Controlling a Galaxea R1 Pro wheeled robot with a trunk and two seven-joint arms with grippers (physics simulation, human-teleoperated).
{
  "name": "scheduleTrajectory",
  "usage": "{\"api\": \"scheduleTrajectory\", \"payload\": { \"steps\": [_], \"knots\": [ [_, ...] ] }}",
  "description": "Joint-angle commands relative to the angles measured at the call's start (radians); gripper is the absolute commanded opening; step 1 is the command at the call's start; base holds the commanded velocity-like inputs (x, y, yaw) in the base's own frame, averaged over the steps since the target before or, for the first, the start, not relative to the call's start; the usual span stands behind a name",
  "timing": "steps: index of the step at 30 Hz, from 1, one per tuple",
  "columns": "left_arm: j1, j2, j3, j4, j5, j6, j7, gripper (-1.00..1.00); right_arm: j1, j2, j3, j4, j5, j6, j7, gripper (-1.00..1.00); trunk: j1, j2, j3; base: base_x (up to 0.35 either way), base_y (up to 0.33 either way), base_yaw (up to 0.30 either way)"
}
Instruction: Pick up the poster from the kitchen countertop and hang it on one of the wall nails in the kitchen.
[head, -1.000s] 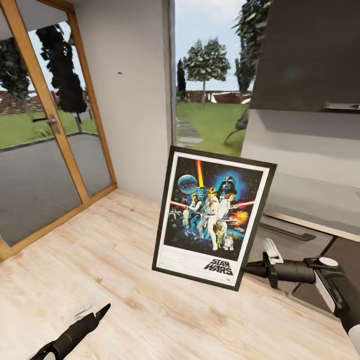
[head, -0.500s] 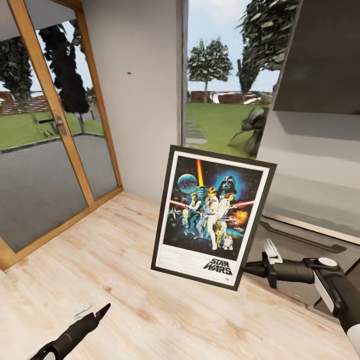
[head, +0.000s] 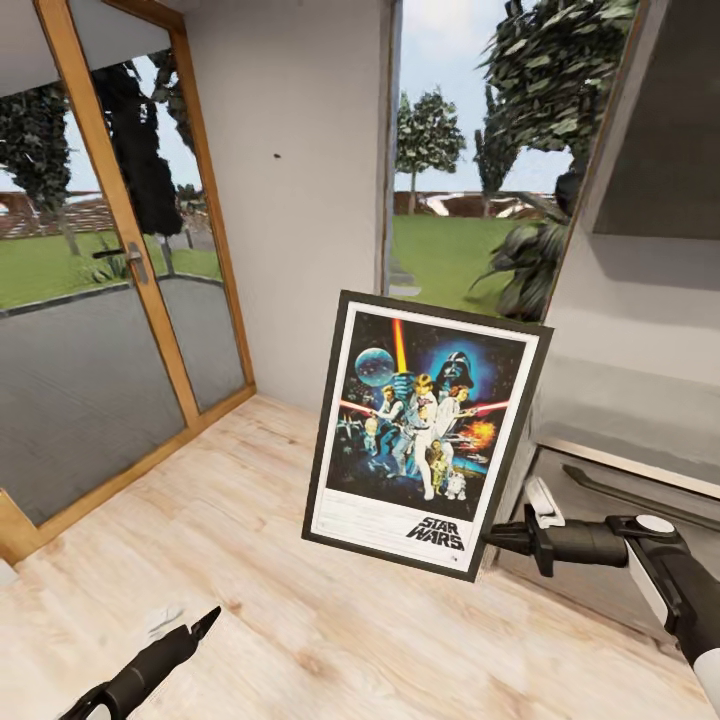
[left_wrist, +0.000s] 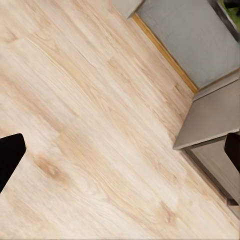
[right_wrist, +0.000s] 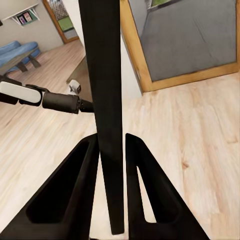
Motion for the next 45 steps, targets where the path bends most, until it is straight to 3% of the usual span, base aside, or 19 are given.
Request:
{"api": "scheduleTrajectory", "payload": {
  "steps": [1, 10, 45],
  "knots": [
    [-0.001, 0.001, -0.008, 0.001, 0.009, -0.005, -0.001, 1.0, -0.001, 0.0, 0.0, 0.0, -0.002, 0.014, 0.006, -1.0, 0.001, -0.002, 0.0, 0.207, 0.308, 0.0],
    [-0.001, 0.002, -0.008, 0.001, 0.009, -0.005, -0.001, 1.0, -0.001, 0.0, 0.0, 0.0, -0.002, 0.014, 0.006, -1.0, 0.001, -0.002, 0.01, 0.207, 0.308, 0.0],
    [-0.001, 0.003, -0.007, 0.001, 0.009, -0.005, -0.001, 1.0, -0.001, 0.007, 0.0, 0.0, -0.001, 0.013, -0.011, -1.0, 0.001, -0.002, 0.01, 0.207, 0.309, 0.0]
  ]
}}
